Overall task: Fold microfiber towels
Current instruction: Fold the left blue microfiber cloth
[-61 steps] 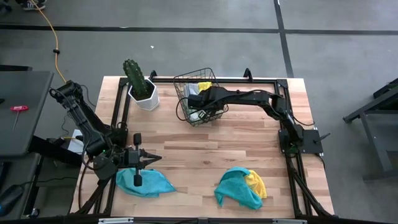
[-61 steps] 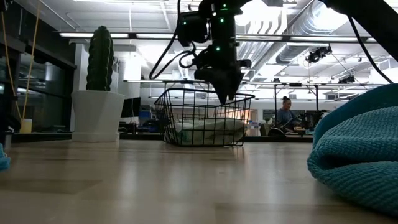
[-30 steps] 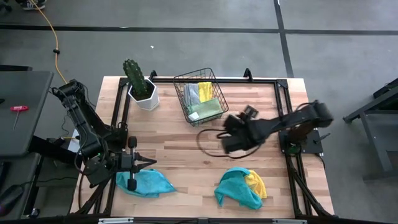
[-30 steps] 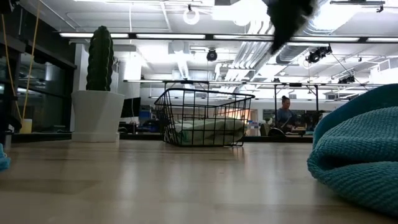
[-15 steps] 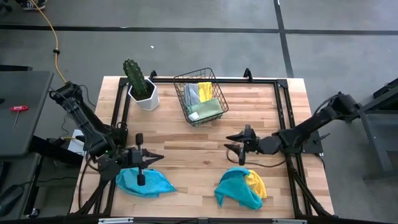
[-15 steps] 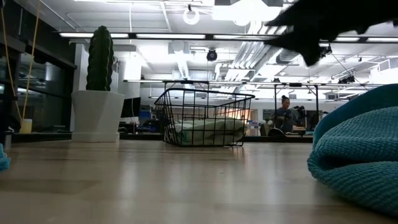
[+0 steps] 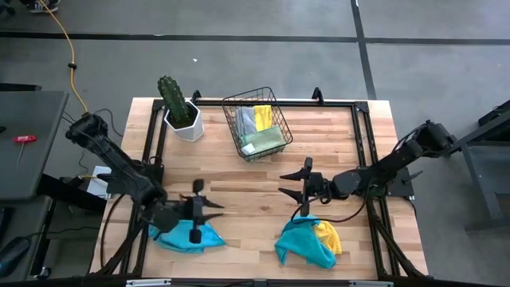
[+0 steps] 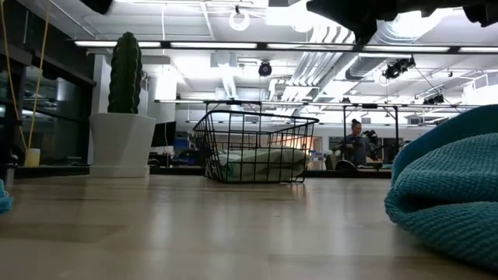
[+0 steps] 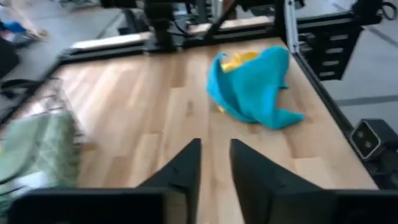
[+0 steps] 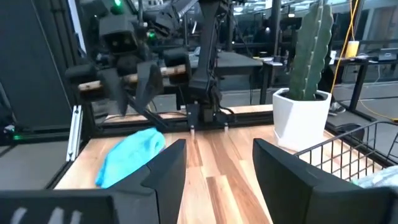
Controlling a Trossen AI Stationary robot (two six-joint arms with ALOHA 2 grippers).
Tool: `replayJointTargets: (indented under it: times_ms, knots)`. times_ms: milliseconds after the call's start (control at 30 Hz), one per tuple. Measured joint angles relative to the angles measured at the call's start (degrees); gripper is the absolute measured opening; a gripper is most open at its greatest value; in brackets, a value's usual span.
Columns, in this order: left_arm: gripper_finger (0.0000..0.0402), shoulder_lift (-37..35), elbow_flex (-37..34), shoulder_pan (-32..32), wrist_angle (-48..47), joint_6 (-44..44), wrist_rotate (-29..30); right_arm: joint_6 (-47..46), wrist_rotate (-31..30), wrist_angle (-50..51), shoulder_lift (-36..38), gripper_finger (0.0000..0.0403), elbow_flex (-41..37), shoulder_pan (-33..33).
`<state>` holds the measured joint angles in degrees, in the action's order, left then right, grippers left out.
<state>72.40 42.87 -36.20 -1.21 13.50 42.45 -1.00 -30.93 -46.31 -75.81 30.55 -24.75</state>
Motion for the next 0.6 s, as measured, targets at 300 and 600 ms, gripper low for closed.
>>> replayJointTargets:
  times_ms: [300, 600]
  knots:
    - [0.0203, 14.8, 8.6, 5.9, -8.0, 3.4, -26.1, 0.0, -0.2, 1.4, 0.0, 0.0177, 0.5, 0.4]
    - [0.0216, 27.4, 21.3, 4.1, -28.9, -1.7, -39.3, -0.6, -0.3, 1.5, 0.0, 0.0177, 0.5, 1.9]
